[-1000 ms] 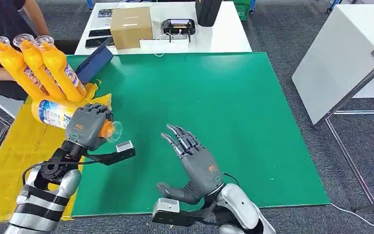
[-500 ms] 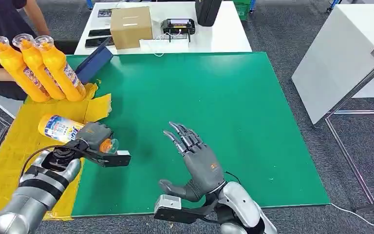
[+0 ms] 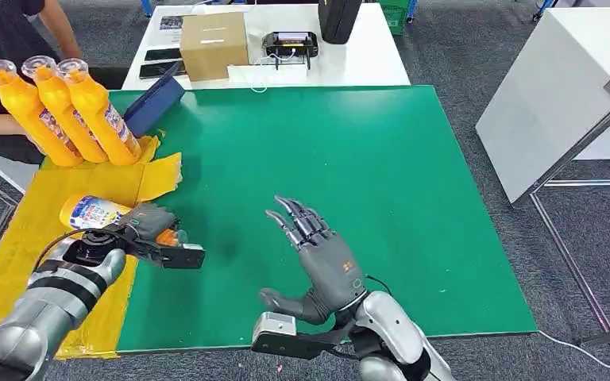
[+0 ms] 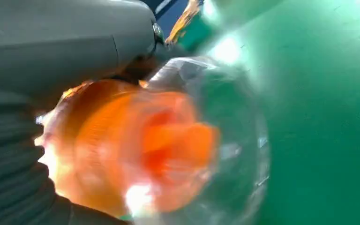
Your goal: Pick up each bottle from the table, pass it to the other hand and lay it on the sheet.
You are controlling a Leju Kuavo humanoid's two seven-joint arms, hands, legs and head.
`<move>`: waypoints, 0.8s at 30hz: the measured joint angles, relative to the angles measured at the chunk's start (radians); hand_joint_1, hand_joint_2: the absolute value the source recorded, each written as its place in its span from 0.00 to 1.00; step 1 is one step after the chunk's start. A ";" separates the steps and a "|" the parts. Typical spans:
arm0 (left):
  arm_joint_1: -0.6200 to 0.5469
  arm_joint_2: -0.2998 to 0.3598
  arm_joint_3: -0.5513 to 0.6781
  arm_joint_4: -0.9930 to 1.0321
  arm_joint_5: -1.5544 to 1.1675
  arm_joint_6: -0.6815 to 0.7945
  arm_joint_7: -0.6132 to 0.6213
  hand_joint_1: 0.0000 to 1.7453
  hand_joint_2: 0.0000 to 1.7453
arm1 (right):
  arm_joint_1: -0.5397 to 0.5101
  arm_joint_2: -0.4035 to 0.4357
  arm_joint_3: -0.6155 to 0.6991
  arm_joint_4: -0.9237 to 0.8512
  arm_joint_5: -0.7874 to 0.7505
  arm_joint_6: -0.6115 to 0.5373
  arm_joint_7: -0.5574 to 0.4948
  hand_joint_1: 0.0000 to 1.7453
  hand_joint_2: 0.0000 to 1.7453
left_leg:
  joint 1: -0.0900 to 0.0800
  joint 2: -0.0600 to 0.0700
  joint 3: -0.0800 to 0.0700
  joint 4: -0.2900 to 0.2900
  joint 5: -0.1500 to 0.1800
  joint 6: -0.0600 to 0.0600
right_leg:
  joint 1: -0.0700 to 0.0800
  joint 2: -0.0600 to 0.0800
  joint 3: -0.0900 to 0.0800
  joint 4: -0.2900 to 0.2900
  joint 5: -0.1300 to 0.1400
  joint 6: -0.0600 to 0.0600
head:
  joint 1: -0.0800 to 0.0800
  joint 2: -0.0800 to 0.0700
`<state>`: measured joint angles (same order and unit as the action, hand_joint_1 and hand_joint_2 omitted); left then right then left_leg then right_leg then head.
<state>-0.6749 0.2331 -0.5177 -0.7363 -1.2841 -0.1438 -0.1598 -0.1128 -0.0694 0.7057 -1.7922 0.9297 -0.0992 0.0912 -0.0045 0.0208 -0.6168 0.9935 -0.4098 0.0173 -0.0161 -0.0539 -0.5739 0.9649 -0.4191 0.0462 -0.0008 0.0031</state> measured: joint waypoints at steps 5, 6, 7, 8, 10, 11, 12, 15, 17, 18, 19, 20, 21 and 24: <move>-0.008 0.000 0.000 0.012 0.025 -0.011 -0.014 0.00 0.00 | -0.001 -0.002 0.000 0.000 -0.001 0.000 -0.001 0.00 0.00 | 0.000 0.000 0.000 0.000 0.000 0.000 | 0.000 0.000 0.000 0.000 0.000 0.000 | 0.000 0.000; -0.007 0.001 0.000 0.018 0.063 -0.012 -0.036 0.00 0.00 | 0.000 -0.005 0.000 0.000 -0.003 0.000 -0.002 0.00 0.00 | 0.000 0.000 0.000 0.000 0.000 0.000 | 0.000 0.000 0.000 0.000 0.000 0.000 | 0.000 0.000; -0.003 0.001 0.002 0.017 0.139 -0.014 -0.065 0.00 0.00 | 0.000 -0.011 0.000 0.000 -0.006 -0.003 -0.003 0.00 0.00 | 0.000 0.000 0.000 0.000 0.000 0.000 | 0.000 0.000 0.000 0.000 0.000 0.000 | 0.000 0.000; 0.002 0.002 0.006 0.007 0.180 -0.019 -0.079 0.00 0.00 | 0.002 -0.014 -0.002 0.000 -0.007 -0.006 -0.004 0.00 0.00 | 0.000 0.000 0.000 0.000 0.000 0.000 | 0.000 0.000 0.000 0.000 0.000 0.000 | 0.000 0.000; 0.025 0.004 0.021 -0.029 0.278 -0.017 -0.117 0.00 0.00 | 0.012 -0.016 -0.012 0.000 -0.016 -0.028 -0.013 0.00 0.00 | 0.000 0.000 0.000 0.000 0.000 0.000 | -0.001 0.000 0.000 0.000 0.000 0.000 | 0.000 0.000; 0.046 0.004 0.034 -0.059 0.327 -0.008 -0.125 0.00 0.00 | 0.023 -0.016 -0.022 -0.003 -0.020 -0.055 -0.024 0.00 0.00 | -0.001 0.000 -0.001 0.000 0.000 0.000 | -0.001 0.000 0.000 0.000 0.000 0.000 | 0.000 0.000; 0.070 0.004 0.050 -0.099 0.370 0.000 -0.129 0.00 0.00 | 0.036 -0.016 -0.032 -0.011 -0.023 -0.085 -0.036 0.00 0.00 | -0.001 0.000 -0.001 0.000 0.000 0.000 | -0.001 0.000 -0.001 0.000 0.000 0.000 | 0.000 0.000; 0.148 0.003 0.108 -0.222 0.484 0.011 -0.130 0.00 0.00 | 0.075 -0.014 -0.066 -0.041 -0.055 -0.129 -0.062 0.00 0.00 | -0.001 0.001 -0.001 0.000 -0.001 0.000 | -0.001 0.001 -0.002 0.000 0.000 0.000 | 0.000 0.000; 0.207 -0.009 0.158 -0.320 0.595 0.001 -0.133 0.00 0.00 | 0.096 -0.014 -0.092 -0.058 -0.080 -0.125 -0.072 0.00 0.00 | -0.001 0.001 -0.001 0.000 -0.001 0.000 | -0.001 0.001 -0.003 0.000 0.000 0.000 | 0.000 0.000; 0.239 -0.026 0.188 -0.367 0.671 -0.005 -0.145 0.00 0.00 | 0.104 -0.014 -0.103 -0.064 -0.087 -0.125 -0.077 0.00 0.00 | -0.001 0.001 -0.002 0.000 -0.001 0.000 | -0.001 0.001 -0.003 0.000 0.000 0.000 | 0.000 0.000; 0.275 -0.044 0.231 -0.424 0.762 -0.006 -0.158 0.00 0.00 | 0.113 -0.013 -0.114 -0.070 -0.093 -0.125 -0.085 0.00 0.00 | -0.001 0.001 -0.002 0.000 -0.001 0.000 | -0.001 0.001 -0.003 -0.001 0.000 0.000 | 0.000 0.000; 0.305 -0.069 0.271 -0.476 0.837 -0.006 -0.171 0.00 0.00 | 0.121 -0.011 -0.124 -0.075 -0.101 -0.127 -0.097 0.00 0.00 | -0.001 0.001 -0.002 0.000 -0.001 0.000 | -0.001 0.001 -0.003 -0.001 -0.001 0.000 | 0.000 0.000; 0.333 -0.105 0.318 -0.538 0.940 -0.008 -0.177 0.00 0.00 | 0.128 -0.007 -0.134 -0.081 -0.119 -0.133 -0.113 0.00 0.00 | -0.001 0.001 -0.002 0.000 -0.001 0.000 | -0.001 0.001 -0.004 -0.001 -0.001 0.000 | 0.000 0.000; 0.386 -0.190 0.420 -0.678 1.183 -0.040 -0.153 0.00 0.00 | 0.152 0.013 -0.161 -0.098 -0.181 -0.175 -0.169 0.00 0.00 | -0.001 0.001 -0.002 0.000 -0.001 0.000 | -0.001 0.001 -0.003 -0.001 0.000 0.000 | 0.000 0.000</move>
<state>-0.2886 0.0426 -0.0972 -1.4143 -0.1009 -0.1839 -0.3125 0.0394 -0.0565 0.5445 -1.8898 0.7490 -0.2741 -0.0777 -0.0052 0.0220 -0.6193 0.9936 -0.4111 0.0176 -0.0168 -0.0531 -0.5772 0.9642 -0.4196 0.0461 -0.0004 0.0027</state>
